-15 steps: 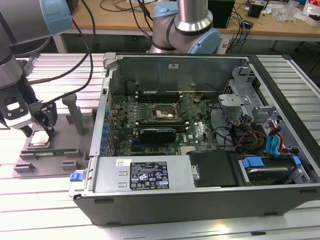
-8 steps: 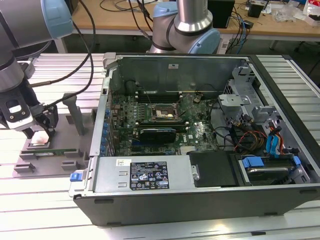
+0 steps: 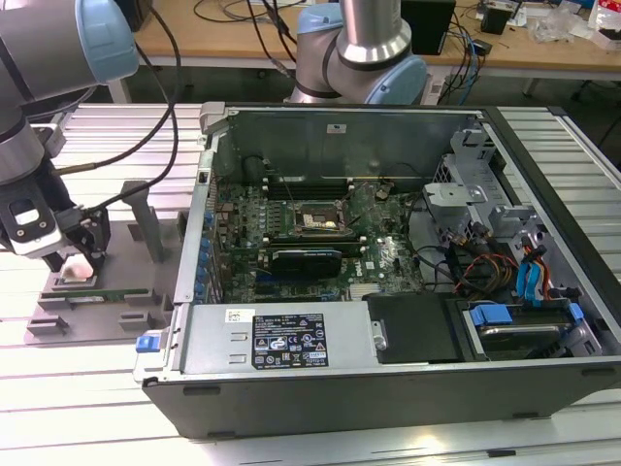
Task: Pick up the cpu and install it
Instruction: 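Pick up the cpu and move it towards the insertion slot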
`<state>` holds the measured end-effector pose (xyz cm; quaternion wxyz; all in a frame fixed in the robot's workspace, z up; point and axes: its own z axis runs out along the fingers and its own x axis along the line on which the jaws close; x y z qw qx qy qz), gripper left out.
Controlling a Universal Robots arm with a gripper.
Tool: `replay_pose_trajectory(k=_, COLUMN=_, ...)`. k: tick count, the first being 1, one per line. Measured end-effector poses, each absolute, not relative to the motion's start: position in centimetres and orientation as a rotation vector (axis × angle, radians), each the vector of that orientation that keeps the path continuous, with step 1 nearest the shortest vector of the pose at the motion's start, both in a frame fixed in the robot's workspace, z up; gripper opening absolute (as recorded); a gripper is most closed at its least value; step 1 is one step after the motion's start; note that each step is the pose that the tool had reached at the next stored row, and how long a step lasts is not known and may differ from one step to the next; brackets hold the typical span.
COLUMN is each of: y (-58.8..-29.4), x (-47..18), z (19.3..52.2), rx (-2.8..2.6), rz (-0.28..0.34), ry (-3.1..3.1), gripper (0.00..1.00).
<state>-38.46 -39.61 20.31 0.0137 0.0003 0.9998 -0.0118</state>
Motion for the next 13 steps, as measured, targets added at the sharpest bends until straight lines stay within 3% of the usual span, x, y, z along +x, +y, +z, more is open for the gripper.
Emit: replay_pose_trajectory(k=13, y=-39.5, x=-38.9, z=19.0, rx=-0.022, rz=-0.033, ry=3.114, gripper=0.60)
